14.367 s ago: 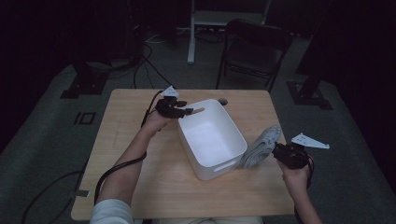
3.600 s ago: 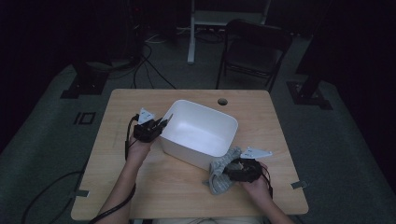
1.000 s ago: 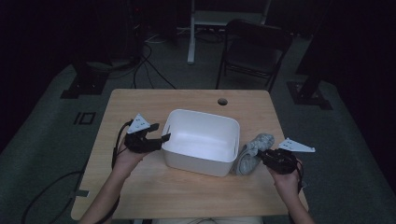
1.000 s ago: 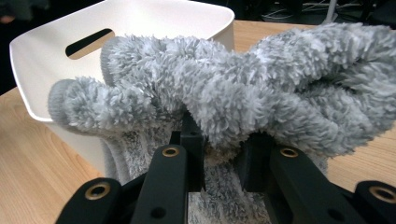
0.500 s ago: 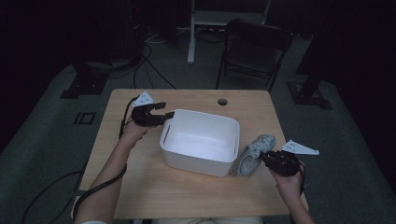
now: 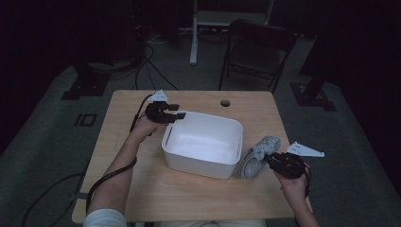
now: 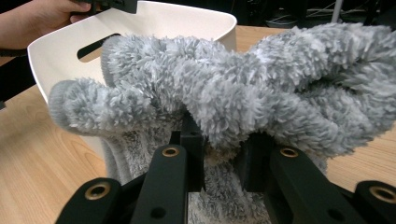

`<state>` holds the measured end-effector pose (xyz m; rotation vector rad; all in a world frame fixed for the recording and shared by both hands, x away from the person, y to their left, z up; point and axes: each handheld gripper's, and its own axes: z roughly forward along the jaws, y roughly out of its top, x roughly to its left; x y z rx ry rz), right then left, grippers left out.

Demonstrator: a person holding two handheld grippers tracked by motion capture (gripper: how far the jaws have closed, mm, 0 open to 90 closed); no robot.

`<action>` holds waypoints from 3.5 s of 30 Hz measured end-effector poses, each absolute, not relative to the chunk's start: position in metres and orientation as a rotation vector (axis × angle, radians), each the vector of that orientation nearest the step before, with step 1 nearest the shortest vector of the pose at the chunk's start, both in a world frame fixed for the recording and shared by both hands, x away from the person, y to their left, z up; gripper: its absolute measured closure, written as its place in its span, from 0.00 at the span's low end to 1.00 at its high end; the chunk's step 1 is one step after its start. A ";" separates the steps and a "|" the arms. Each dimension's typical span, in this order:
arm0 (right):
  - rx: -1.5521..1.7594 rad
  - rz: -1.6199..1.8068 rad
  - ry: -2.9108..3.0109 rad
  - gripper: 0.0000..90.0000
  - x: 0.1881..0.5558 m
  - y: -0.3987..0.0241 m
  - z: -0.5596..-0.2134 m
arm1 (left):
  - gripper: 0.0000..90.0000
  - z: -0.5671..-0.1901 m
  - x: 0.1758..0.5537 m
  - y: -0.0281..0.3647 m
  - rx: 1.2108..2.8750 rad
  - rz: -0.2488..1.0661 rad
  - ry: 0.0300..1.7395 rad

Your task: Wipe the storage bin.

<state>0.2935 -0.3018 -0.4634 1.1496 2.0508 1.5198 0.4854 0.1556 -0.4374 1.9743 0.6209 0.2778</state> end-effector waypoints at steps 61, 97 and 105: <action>1.146 1.541 2.031 0.84 0.295 -0.306 -0.459 | 0.77 -0.441 0.447 0.157 1.988 0.317 0.641; 1.148 1.519 2.030 0.84 0.307 -0.304 -0.456 | 0.95 -0.447 0.386 0.167 1.898 0.454 0.844; 1.159 1.531 2.019 0.84 0.336 -0.293 -0.452 | 0.95 -0.449 0.383 0.167 1.895 0.465 0.842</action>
